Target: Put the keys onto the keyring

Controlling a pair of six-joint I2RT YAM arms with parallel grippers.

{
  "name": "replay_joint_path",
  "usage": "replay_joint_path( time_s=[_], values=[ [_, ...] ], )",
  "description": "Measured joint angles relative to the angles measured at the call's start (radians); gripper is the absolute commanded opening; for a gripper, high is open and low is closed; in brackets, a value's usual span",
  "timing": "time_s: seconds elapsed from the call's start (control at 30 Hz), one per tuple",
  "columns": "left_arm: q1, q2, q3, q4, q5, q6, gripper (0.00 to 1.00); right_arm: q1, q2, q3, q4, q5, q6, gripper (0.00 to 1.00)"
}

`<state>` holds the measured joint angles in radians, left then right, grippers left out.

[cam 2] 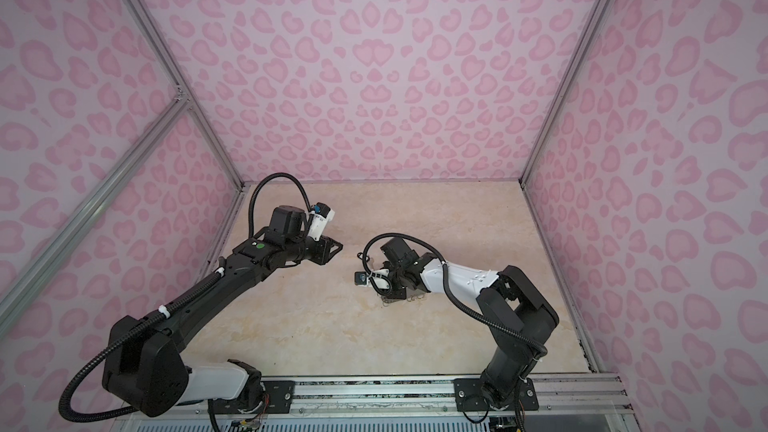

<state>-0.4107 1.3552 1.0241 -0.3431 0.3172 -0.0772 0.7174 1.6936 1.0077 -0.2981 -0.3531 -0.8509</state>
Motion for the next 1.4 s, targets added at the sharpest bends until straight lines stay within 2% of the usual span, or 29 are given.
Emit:
replay_joint_path(
  time_s=[0.23,0.57,1.4],
  values=[
    [0.000,-0.046,-0.063,0.029,-0.011,0.048,0.35,-0.062,0.012,0.073,-0.066,-0.062,0.146,0.28],
    [0.000,-0.080,-0.129,0.103,0.023,0.120,0.35,-0.065,0.041,0.089,-0.095,-0.123,0.337,0.28],
    [-0.028,-0.096,-0.160,0.136,0.049,0.160,0.35,-0.051,0.183,0.195,-0.250,-0.118,0.414,0.23]
  ],
)
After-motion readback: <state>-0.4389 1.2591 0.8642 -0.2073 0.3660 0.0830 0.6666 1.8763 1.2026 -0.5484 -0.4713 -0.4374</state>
